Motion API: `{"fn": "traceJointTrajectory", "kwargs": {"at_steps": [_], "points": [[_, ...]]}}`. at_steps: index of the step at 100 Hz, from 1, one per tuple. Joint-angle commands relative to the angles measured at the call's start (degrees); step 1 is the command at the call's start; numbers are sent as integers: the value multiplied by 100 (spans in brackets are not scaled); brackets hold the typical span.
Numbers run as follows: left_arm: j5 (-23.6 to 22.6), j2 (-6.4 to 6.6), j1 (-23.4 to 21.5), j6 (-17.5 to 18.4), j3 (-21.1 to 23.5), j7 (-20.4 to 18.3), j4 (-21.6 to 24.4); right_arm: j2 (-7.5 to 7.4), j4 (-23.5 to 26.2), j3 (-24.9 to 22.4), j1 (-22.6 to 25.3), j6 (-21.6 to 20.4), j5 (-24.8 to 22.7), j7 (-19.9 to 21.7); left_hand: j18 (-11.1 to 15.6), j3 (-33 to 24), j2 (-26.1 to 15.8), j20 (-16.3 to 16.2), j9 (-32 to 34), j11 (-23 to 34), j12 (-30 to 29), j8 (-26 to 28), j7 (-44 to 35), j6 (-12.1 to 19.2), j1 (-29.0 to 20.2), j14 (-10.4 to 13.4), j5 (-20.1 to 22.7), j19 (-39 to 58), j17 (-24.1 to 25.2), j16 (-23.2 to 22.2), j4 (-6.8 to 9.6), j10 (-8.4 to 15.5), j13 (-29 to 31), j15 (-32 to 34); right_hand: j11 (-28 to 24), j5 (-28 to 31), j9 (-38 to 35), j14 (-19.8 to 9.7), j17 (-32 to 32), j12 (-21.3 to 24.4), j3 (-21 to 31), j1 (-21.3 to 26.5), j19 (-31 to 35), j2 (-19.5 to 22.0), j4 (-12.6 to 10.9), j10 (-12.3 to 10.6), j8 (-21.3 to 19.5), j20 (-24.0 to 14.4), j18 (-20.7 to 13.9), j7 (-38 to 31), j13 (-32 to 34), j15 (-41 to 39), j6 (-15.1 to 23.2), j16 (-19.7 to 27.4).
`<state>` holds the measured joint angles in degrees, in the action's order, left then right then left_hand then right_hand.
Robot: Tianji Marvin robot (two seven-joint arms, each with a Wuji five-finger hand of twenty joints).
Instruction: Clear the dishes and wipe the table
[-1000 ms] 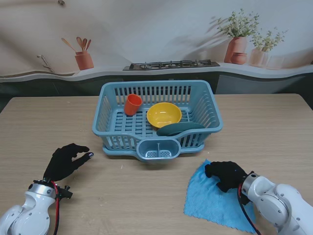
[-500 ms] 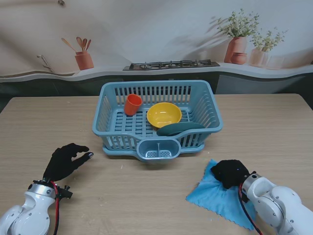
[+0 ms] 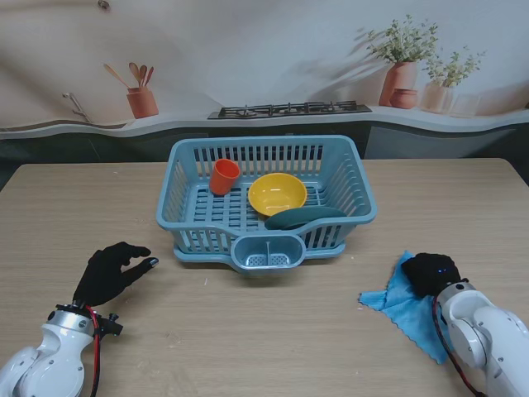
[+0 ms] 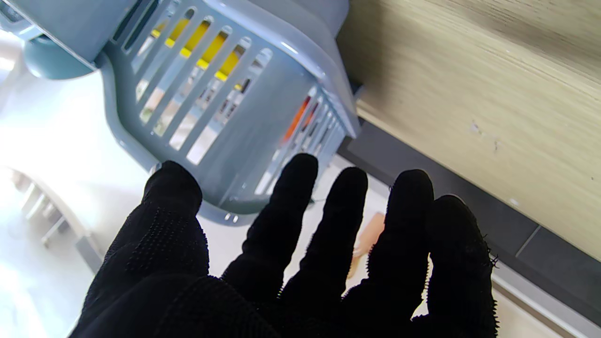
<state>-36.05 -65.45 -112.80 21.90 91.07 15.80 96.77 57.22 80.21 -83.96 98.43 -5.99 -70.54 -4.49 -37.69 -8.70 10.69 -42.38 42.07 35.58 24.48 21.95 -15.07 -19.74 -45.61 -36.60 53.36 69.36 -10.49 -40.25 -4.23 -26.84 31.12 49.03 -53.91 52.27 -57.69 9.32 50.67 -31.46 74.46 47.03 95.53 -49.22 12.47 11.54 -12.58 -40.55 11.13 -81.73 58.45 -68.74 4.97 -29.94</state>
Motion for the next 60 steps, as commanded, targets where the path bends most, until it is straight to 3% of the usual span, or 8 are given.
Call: {"fn": "traceJointTrajectory", "kwargs": {"at_steps": [1, 24, 60], "points": [[-3, -21, -1, -2, -11, -44, 5, 37, -346, 168, -10, 60, -19, 148, -103, 113, -285, -85, 16, -20, 7, 74, 95, 58, -146, -282, 213, 67, 45, -76, 169, -152, 71, 80, 619, 366, -305, 268, 143, 314, -159, 121, 187, 398, 229, 190, 544, 52, -184, 1841, 248, -66, -533, -113], [-14, -21, -5, -25, -14, -35, 8, 107, -579, 613, -449, 700, 235, -94, -103, 150, -302, -83, 10, -18, 8, 71, 100, 61, -156, -269, 207, 68, 45, -77, 173, -142, 64, 82, 618, 407, -311, 341, 116, 389, -111, 161, 148, 349, 251, 289, 613, 43, -111, 1918, 238, -25, -695, -118], [-30, -21, -1, -50, -19, -25, 4, 109, -936, 1289, -1246, 1016, 347, -49, -103, 190, -312, -81, 8, -21, 6, 70, 101, 63, -185, -277, 206, 68, 46, -76, 181, -139, 67, 81, 616, 536, -395, 363, 105, 429, -10, 166, 74, 271, 253, 266, 615, 37, -42, 1930, 310, 78, -683, 14]]}}
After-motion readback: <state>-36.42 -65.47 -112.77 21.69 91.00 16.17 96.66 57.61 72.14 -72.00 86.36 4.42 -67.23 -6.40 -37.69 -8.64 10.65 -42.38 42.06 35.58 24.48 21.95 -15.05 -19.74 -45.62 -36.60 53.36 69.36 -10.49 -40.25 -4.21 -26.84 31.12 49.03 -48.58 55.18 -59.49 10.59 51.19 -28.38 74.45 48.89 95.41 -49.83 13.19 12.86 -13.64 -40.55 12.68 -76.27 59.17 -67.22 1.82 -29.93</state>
